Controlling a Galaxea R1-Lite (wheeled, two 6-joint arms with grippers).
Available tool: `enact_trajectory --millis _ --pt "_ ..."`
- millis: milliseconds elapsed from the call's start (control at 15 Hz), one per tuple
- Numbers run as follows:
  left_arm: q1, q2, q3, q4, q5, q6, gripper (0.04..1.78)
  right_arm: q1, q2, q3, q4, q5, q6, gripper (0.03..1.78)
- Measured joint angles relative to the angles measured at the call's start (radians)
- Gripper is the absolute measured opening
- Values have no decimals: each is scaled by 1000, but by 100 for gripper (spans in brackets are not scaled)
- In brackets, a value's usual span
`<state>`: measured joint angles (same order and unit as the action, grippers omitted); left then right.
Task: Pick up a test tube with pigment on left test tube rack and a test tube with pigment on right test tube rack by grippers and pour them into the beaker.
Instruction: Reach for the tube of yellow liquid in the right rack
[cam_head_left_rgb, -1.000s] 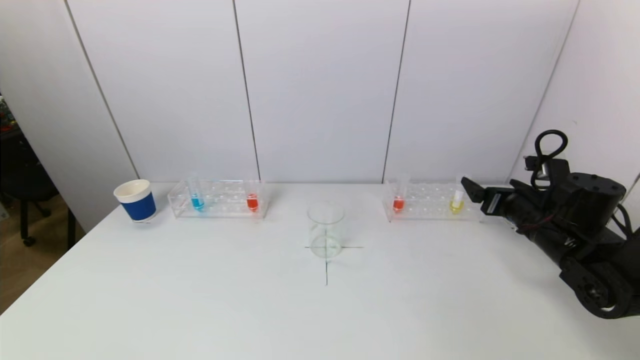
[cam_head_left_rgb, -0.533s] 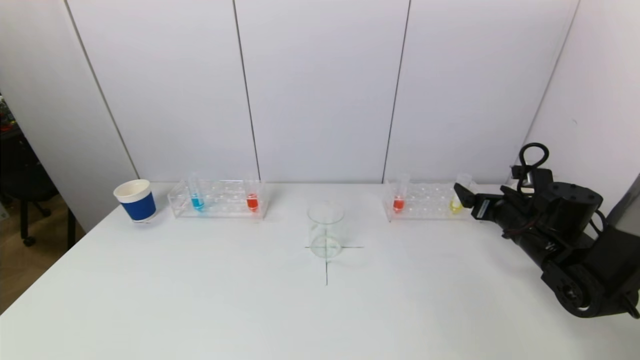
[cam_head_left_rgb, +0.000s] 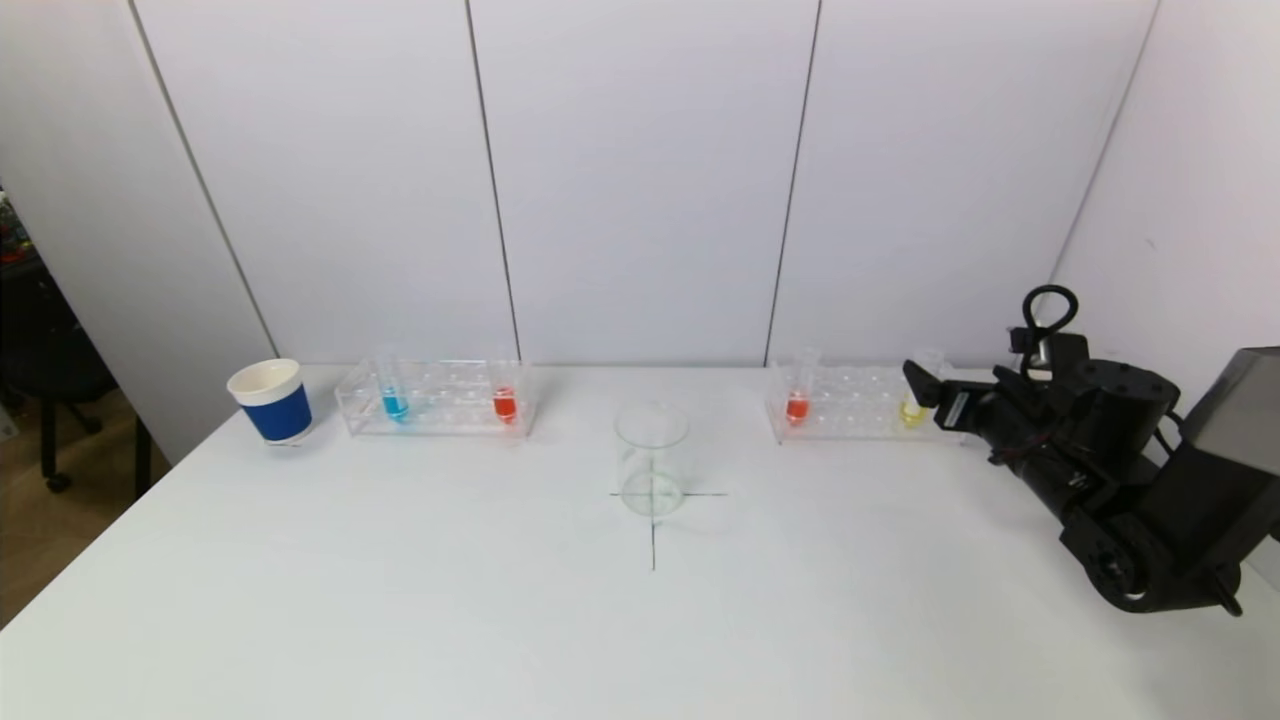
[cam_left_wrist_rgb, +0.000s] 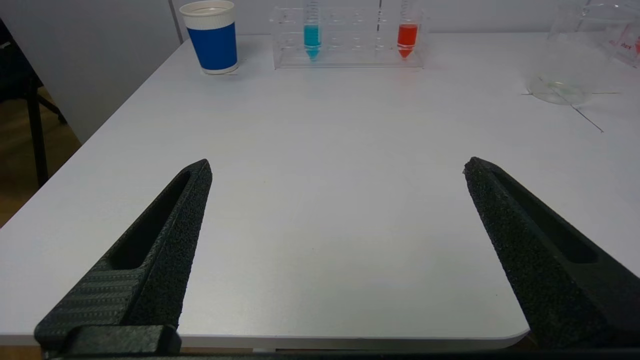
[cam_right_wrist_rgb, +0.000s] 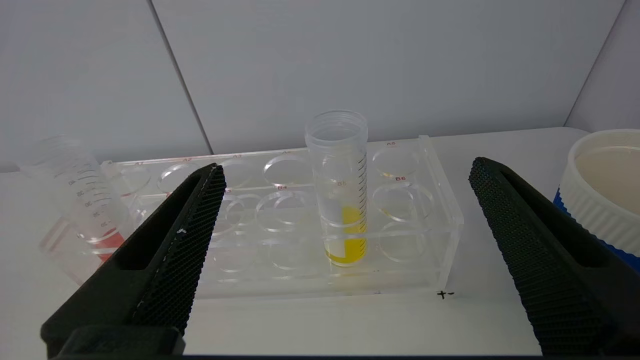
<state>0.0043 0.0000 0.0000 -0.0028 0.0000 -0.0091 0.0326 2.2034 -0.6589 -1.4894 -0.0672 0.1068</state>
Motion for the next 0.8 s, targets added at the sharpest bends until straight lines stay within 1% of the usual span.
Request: enact_trajectory --millis 800 --pt "0 0 0 0 0 0 176 -2 100 -120 19 -1 -2 177"
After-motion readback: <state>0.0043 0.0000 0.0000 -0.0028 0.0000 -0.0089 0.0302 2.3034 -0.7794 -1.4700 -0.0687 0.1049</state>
